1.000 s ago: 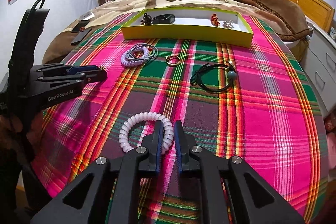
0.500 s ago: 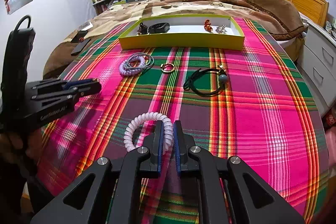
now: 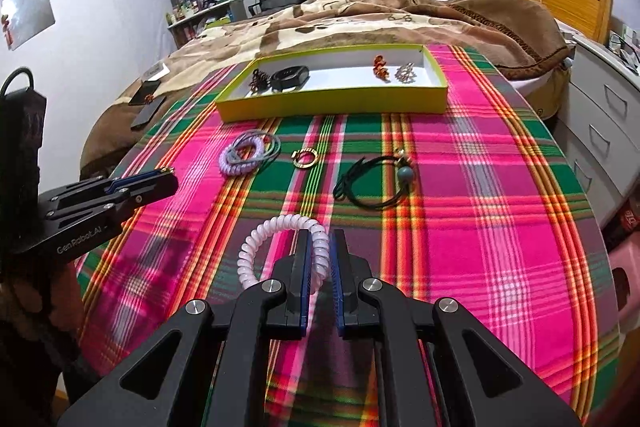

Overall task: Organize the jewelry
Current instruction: 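Carry the gold clip and white hair tie over the white box and lower them, then open both tools to release the items and withdraw toward the cloth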

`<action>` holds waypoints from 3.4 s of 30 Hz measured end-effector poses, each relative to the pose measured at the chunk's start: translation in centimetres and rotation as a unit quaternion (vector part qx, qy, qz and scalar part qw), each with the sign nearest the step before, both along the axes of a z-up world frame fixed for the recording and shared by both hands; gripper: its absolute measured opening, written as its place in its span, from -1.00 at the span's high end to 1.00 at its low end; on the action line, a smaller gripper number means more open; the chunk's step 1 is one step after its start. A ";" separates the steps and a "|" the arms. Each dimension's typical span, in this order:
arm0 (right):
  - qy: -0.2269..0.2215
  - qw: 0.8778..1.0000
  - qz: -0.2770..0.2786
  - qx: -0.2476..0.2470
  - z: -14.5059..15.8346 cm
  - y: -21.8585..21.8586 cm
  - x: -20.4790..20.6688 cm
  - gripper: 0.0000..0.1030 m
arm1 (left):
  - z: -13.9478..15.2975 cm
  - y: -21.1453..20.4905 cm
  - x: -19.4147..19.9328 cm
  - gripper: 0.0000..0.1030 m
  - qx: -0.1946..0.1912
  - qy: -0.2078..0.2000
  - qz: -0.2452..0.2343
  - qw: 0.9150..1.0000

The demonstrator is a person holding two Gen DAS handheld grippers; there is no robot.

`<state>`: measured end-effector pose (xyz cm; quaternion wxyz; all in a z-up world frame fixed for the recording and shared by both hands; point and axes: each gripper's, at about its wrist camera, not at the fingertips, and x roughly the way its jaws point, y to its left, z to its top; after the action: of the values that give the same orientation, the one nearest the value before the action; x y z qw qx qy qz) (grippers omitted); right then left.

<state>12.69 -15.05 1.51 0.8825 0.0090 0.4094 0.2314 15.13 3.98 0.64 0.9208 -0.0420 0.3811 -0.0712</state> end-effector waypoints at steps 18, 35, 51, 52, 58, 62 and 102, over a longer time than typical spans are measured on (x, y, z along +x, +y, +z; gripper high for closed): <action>-0.032 0.999 -0.018 -0.001 2.8 -0.7 5.4 0.82 | 2.3 0.8 4.1 0.70 0.000 -0.028 0.004 1.000; -0.030 0.999 -0.045 -0.007 3.0 -1.1 15.4 0.82 | 2.6 2.1 12.7 0.70 0.028 -0.035 0.006 0.999; 0.015 0.997 -0.057 -0.052 -1.1 -0.3 22.6 0.82 | -1.7 3.5 19.6 0.70 0.055 0.017 0.025 0.998; 0.016 0.997 -0.058 -0.055 -1.3 -0.2 22.8 0.82 | -1.8 3.4 19.7 0.70 0.056 0.020 0.026 0.998; 0.023 0.996 -0.058 -0.067 -2.0 0.1 23.4 0.82 | -2.5 3.5 20.5 0.70 0.062 0.030 0.027 0.997; 0.024 0.996 -0.055 -0.069 -2.2 0.2 23.5 0.81 | -2.6 3.3 20.8 0.68 0.068 0.030 0.023 0.997; -0.034 0.999 -0.038 0.001 3.3 -1.6 9.1 0.51 | 2.0 2.2 6.5 0.51 0.027 -0.042 0.024 0.998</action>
<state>21.75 -16.66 4.85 0.9042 0.0172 0.3780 0.1979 21.62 6.14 2.66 0.9382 -0.0236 0.3429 -0.0406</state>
